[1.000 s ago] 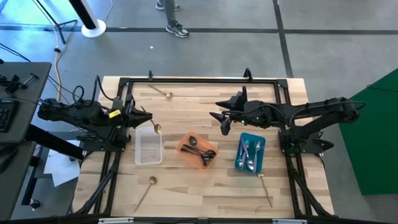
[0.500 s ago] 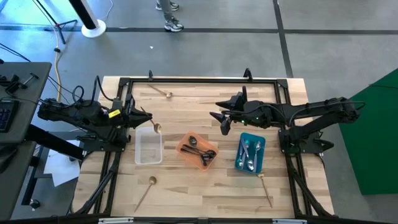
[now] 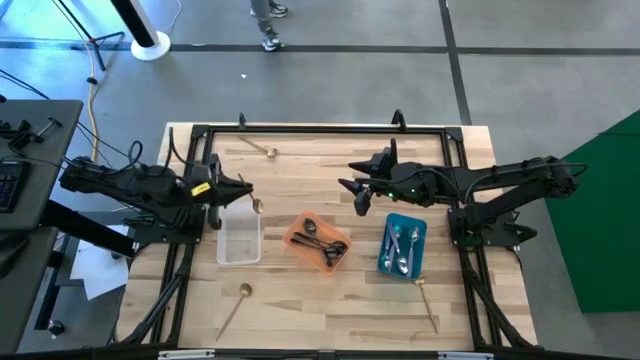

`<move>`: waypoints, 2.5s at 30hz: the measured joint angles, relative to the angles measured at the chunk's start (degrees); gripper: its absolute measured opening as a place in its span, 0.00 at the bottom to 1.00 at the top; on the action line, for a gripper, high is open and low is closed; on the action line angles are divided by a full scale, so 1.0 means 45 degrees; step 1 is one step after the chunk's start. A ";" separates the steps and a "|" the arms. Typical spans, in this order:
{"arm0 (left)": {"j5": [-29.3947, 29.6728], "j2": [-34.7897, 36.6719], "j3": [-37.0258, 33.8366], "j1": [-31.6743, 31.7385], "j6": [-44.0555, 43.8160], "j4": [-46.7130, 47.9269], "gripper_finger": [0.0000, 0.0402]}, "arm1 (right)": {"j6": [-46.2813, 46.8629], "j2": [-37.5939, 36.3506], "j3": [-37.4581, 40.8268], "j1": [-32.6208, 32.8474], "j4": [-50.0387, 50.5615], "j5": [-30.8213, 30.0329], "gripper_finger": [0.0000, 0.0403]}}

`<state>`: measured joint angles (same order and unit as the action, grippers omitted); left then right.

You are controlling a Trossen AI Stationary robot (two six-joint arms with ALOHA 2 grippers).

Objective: Sort silverware by color (type)
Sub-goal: Put the top right gold spoon into the transparent bin

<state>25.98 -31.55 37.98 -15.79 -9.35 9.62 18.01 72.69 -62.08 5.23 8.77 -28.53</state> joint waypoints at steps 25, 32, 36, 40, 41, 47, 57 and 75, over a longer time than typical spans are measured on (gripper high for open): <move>-0.1953 -0.1932 -0.0834 0.0000 -1.5672 1.0284 0.01 | 0.0567 0.0005 0.0005 -0.0431 0.2097 -0.0147 0.59; -0.2162 -0.2989 -0.0835 0.0000 -1.4809 0.9177 0.01 | 0.0565 0.0005 0.0005 -0.0783 0.2118 -0.0065 0.59; -0.2779 -0.3080 -0.0835 0.0015 -1.4570 0.9142 0.01 | 0.0565 0.0005 0.0005 -0.0845 0.2139 -0.0029 0.59; -0.3487 -0.3225 -0.0835 0.0015 -1.4516 0.9217 0.01 | 0.0565 0.0005 0.0005 -0.0835 0.2184 -0.0012 0.59; -0.3598 -0.3305 -0.0835 0.0015 -1.4416 0.9220 0.01 | 0.0565 0.0005 0.0005 -0.0835 0.2213 -0.0010 0.59; -0.4357 -0.4098 -0.0835 0.0394 -1.3883 0.9181 0.01 | 0.0565 0.0005 0.0005 -0.0835 0.2260 -0.0005 0.59; -0.5462 -0.5919 -0.0831 0.1473 -1.2763 0.8166 0.01 | 0.0585 0.0005 0.0005 -0.0835 0.2887 -0.0005 0.59; -0.6860 -0.8344 -0.0831 0.2960 -1.1218 0.7301 0.01 | 0.0565 0.0005 0.0005 -0.0835 0.3089 -0.0005 0.59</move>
<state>-4.89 -69.10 34.24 -2.47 -59.83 42.48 20.56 72.71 -62.06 1.48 22.67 -28.56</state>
